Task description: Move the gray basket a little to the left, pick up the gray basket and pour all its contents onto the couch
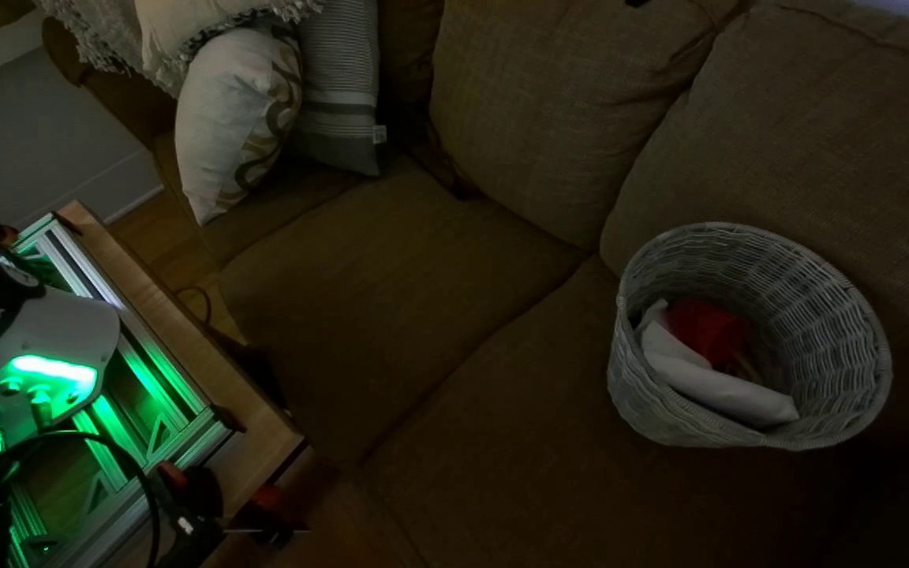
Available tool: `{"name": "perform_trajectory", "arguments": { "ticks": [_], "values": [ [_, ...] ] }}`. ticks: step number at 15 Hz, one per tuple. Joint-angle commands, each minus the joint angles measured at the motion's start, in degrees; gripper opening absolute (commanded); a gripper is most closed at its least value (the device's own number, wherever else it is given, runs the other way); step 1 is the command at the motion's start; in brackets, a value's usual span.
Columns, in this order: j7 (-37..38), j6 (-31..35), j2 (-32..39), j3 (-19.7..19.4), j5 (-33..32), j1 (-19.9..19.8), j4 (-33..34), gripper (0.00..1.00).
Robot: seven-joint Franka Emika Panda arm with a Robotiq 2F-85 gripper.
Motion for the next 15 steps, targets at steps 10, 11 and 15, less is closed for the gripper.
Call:
{"name": "perform_trajectory", "arguments": {
  "ticks": [10,11,15],
  "values": [
    [15.84,-1.62,35.61,2.63,-18.63,-4.00,19.08,1.00],
    [16.94,-2.63,37.08,3.02,-19.03,-3.79,19.70,1.00],
    [16.51,-1.33,36.85,4.05,-18.66,-4.40,18.72,1.00]
  ]
}}
